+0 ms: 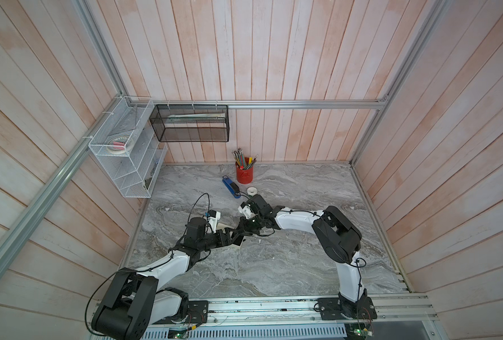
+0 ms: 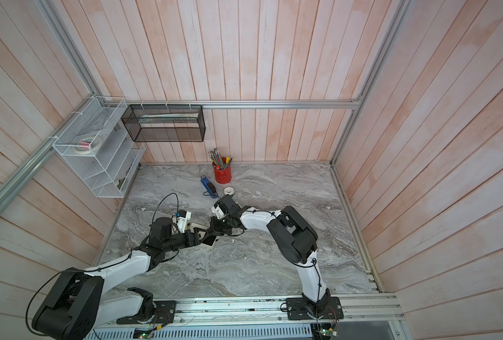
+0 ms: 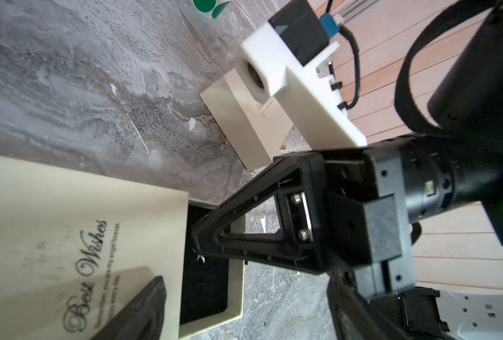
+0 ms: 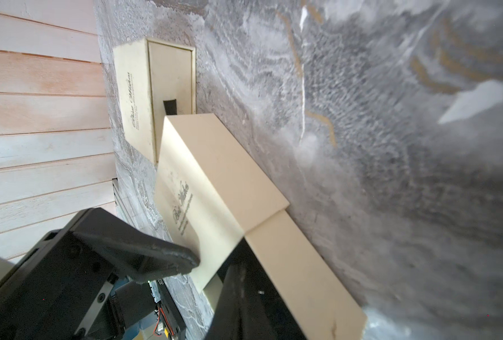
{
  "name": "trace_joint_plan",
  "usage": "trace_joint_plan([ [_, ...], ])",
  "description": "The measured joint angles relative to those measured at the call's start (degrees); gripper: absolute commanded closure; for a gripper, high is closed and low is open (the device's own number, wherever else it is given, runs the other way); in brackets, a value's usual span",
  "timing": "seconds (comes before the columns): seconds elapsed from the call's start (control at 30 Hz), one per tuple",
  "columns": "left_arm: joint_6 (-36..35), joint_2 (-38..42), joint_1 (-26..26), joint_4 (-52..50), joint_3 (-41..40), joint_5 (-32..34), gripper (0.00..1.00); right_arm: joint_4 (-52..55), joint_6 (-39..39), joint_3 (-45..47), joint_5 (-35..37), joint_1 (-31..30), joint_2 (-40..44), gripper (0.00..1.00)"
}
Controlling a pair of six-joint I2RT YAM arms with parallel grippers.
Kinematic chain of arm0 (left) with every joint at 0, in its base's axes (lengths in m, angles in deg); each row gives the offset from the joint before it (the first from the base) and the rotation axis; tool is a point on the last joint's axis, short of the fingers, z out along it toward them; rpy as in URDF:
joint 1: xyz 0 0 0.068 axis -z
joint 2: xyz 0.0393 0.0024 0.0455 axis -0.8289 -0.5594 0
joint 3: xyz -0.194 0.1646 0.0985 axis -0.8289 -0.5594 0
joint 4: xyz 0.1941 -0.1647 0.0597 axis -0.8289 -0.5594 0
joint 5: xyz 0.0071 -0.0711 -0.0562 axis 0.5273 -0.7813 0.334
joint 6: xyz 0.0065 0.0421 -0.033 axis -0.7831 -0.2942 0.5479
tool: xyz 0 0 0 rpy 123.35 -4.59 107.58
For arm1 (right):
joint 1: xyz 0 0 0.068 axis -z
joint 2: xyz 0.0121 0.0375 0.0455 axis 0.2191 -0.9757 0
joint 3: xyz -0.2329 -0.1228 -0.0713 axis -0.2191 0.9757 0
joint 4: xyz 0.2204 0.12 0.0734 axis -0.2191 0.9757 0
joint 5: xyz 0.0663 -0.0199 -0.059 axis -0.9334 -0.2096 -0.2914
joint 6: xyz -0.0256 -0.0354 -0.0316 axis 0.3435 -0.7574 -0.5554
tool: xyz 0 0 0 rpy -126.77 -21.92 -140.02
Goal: Place the earrings into the drawer-style jewelry box
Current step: Insert the earring into the inner lining.
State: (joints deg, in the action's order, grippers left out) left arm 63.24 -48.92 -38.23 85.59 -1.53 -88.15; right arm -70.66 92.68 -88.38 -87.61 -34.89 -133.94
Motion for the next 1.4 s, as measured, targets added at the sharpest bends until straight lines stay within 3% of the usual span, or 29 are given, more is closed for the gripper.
trace_joint_plan([
  [1.03, -1.7, -1.7, 0.0, -1.1, 1.6, 0.0, 0.15, 2.9, 0.7, -0.8, 5.1, -0.4, 0.0, 1.00],
  [1.4, -2.5, -2.4, 0.3, -1.7, 1.6, -1.3, 0.34, 4.9, -0.2, -1.6, 8.8, -1.3, 0.0, 1.00],
])
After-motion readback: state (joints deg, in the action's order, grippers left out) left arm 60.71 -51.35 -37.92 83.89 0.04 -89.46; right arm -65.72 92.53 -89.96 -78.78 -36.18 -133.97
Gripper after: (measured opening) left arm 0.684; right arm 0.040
